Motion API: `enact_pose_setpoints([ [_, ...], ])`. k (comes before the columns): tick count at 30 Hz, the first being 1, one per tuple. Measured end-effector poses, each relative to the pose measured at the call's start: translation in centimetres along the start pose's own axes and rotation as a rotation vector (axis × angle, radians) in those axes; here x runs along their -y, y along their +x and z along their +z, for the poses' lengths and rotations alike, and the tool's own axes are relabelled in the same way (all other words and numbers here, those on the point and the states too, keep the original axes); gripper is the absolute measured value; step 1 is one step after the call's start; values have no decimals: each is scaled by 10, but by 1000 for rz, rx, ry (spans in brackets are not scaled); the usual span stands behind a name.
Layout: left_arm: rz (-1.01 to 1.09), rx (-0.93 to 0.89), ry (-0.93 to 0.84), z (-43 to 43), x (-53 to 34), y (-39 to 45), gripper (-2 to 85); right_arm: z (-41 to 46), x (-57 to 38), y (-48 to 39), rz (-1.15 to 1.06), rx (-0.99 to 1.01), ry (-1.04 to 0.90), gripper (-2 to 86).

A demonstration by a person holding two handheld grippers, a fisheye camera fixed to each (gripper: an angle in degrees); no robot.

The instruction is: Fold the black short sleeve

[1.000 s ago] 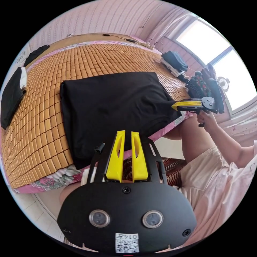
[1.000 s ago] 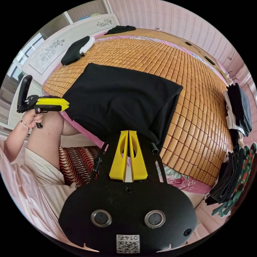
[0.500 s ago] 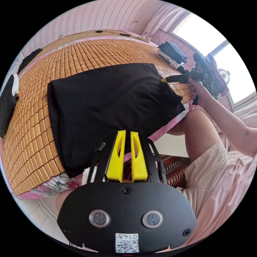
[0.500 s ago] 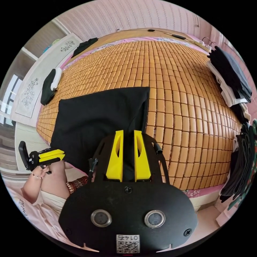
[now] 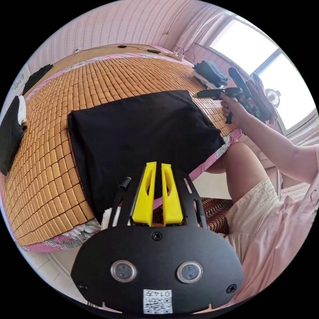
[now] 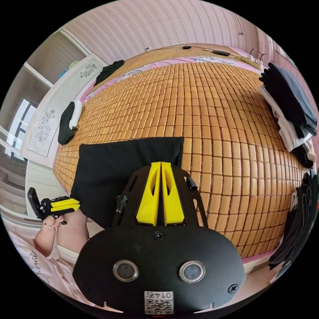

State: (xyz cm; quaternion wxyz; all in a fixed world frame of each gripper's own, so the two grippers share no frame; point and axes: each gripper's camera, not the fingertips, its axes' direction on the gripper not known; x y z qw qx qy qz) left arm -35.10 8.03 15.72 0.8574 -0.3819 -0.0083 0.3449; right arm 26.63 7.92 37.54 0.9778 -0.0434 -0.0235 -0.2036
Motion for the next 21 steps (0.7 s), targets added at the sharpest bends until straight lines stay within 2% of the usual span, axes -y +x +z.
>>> enact_pose_setpoints([
  [4, -169, 85, 128, -4, 32, -43, 23, 18, 26, -13, -36, -86, -45, -2],
  [8, -291, 167, 29, 33, 63, -84, -2, 26, 44, -20, -46, -204, -47, -3],
  [9, -313, 128, 77, 33, 64, -90, -5, 31, 46, -17, -41, -206, -65, -4],
  [14, -331, 129, 78, 32, 77, -88, -9, 25, 60, -29, -91, -227, -52, -3],
  [17, -208, 143, 83, 18, 76, -50, -8, 11, 67, -70, -267, -129, 26, -3],
  [21, 25, -17, 8, 30, 49, 42, -10, 46, 82, -142, -541, 22, -149, -3],
])
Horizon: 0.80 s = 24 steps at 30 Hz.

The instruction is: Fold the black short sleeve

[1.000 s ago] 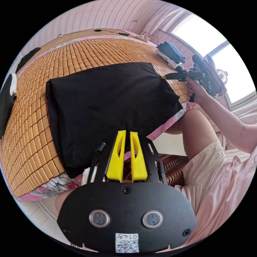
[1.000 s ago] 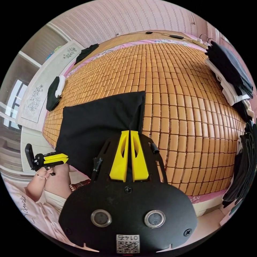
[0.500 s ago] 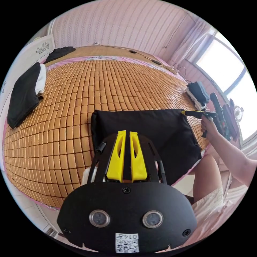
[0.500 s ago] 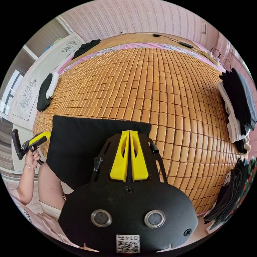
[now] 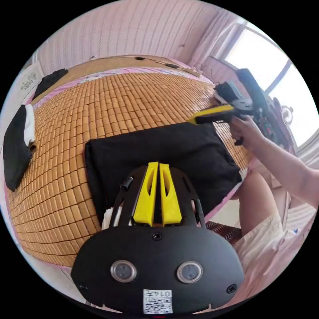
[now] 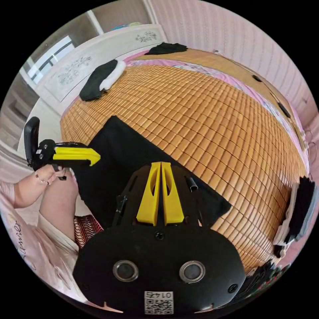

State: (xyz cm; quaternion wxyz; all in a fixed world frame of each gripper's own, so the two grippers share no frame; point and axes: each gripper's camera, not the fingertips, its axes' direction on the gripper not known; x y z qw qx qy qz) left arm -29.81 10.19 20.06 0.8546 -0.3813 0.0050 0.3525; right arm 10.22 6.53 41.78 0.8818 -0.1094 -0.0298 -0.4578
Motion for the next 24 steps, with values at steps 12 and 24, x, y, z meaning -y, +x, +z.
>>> enact_pose_setpoints([
  [12, 76, 24, -110, 34, -48, 78, -10, 67, 59, 2, -86, -114, -348, -4],
  [24, 278, -26, 221, 19, -65, 157, 40, -23, -154, 71, 305, -64, 3, 23],
])
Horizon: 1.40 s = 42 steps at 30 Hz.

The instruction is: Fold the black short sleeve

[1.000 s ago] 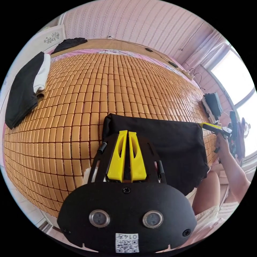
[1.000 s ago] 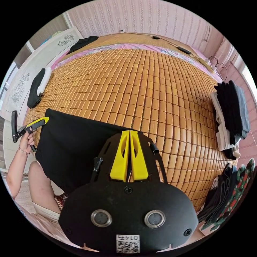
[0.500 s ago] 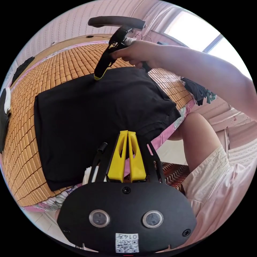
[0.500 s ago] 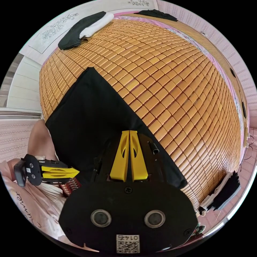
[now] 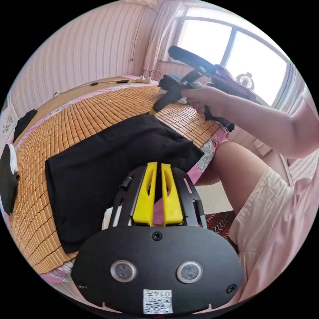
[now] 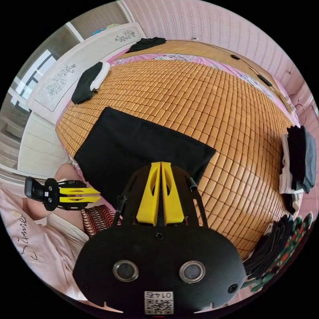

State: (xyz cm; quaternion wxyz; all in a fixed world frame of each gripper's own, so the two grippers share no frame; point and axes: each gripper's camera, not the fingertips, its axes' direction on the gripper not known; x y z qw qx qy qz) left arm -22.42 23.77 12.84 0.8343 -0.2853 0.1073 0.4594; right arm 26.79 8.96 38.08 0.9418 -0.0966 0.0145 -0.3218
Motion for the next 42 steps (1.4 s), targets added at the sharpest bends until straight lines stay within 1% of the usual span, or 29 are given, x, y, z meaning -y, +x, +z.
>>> enact_pose_setpoints([
  [1, 11, -20, 18, 1, 2, 5, 53, -1, -16, 8, 41, 6, -8, 29],
  [3, 60, -107, 48, 13, 14, 25, 101, 6, -73, 36, 171, 98, -63, 79],
  [5, 113, -109, 45, 23, 22, 40, 122, 14, -106, 50, 244, 172, -82, 89],
  [7, 166, -106, 48, 32, 31, 54, 143, 23, -130, 62, 296, 235, -70, 88],
  [9, 202, -121, -4, 47, 43, 69, 172, 40, -148, 76, 333, 280, -95, 74],
  [12, 254, -97, -77, 71, 52, 88, 190, 51, -162, 90, 310, 377, -76, 39],
  [14, 261, -69, -135, 85, 56, 95, 184, 46, -171, 101, 311, 434, -15, 31],
  [16, 224, -57, -182, 92, 62, 98, 154, 37, -181, 111, 298, 560, 87, 28],
  [17, 188, -31, -193, 92, 65, 98, 114, 32, -188, 116, 268, 670, 153, 27],
  [18, 168, 42, -171, 84, 67, 99, 47, 29, -194, 119, 234, 740, 181, 30],
  [19, 180, 45, -150, 79, 67, 100, 14, 29, -197, 121, 223, 750, 182, 31],
  [20, 189, -8, -130, 72, 66, 101, 7, 27, -205, 125, 226, 734, 209, 37],
  [21, 198, -53, -147, 68, 65, 103, 1, 26, -217, 134, 272, 683, 265, 46],
  [22, 208, -66, -154, 65, 63, 105, 0, 26, -222, 138, 301, 655, 288, 52],
  [24, 264, -78, -166, 55, 52, 115, -4, 35, -238, 160, 441, 575, 313, 102],
  [26, 292, -75, -178, 49, 43, 121, -5, 44, -243, 174, 518, 536, 306, 124],
  [28, 307, -82, -174, 40, 35, 124, -5, 53, -243, 184, 575, 492, 305, 128],
  [31, 300, -92, -167, 26, 26, 124, -5, 65, -239, 194, 617, 436, 314, 106],
  [33, 281, -92, -163, 17, 23, 122, -5, 73, -237, 197, 584, 413, 322, 62],
  [37, 276, -97, -143, 8, 21, 119, -4, 77, -248, 203, 588, 486, 305, 23],
  [39, 286, -122, -120, 3, 21, 118, -4, 66, -267, 212, 610, 593, 377, 15],
  [40, 285, -139, -107, 2, 22, 118, -4, 60, -272, 214, 612, 611, 402, 14],
  [41, 281, -184, -78, -1, 25, 118, -4, 45, -282, 215, 610, 608, 446, 12],
  [42, 286, -216, -47, -3, 29, 122, -4, 27, -290, 215, 599, 562, 471, 10],
])
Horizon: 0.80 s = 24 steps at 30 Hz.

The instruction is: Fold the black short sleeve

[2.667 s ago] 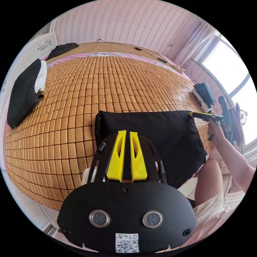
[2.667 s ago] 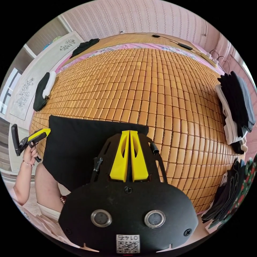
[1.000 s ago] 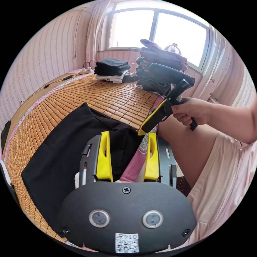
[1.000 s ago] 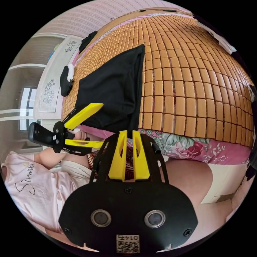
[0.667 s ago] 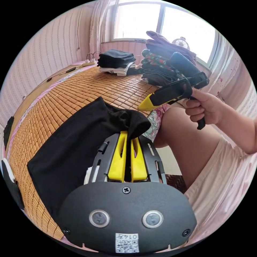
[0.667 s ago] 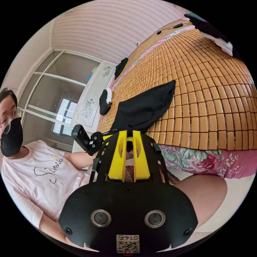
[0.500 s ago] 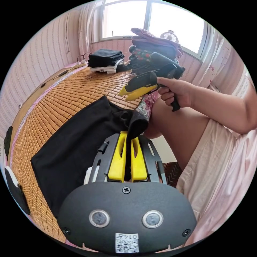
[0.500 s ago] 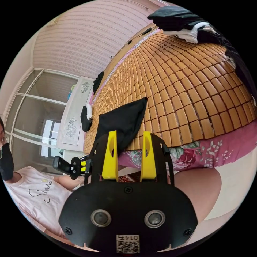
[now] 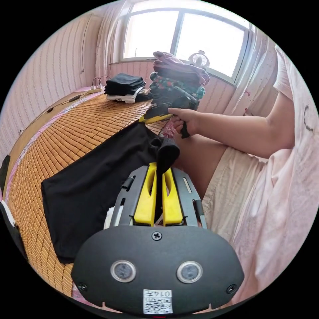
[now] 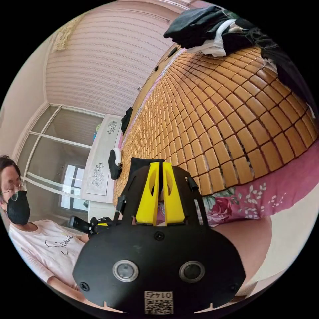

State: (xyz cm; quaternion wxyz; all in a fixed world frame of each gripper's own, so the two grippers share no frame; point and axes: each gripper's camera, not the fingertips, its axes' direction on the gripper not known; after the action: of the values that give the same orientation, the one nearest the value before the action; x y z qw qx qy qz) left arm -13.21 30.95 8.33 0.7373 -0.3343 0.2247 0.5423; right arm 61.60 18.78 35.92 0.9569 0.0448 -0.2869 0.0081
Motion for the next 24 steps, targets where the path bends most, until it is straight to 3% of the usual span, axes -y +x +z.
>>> enact_pose_setpoints([
  [3, -31, -15, 122, -10, 12, 5, -4, -43, -1, -26, -55, -152, 50, 9],
  [7, -180, -74, 255, -27, 6, -13, -4, -73, 9, -62, -136, -189, 84, 9],
  [10, -223, 41, 263, -42, -6, -26, -3, -52, 28, -96, -216, -174, 23, 9],
  [18, -563, 312, 66, -56, -62, -97, 2, 127, 76, -177, -347, -195, -264, 16],
  [24, -734, 257, -109, -61, -78, -141, 53, 202, 79, -223, -435, -406, -374, 48],
])
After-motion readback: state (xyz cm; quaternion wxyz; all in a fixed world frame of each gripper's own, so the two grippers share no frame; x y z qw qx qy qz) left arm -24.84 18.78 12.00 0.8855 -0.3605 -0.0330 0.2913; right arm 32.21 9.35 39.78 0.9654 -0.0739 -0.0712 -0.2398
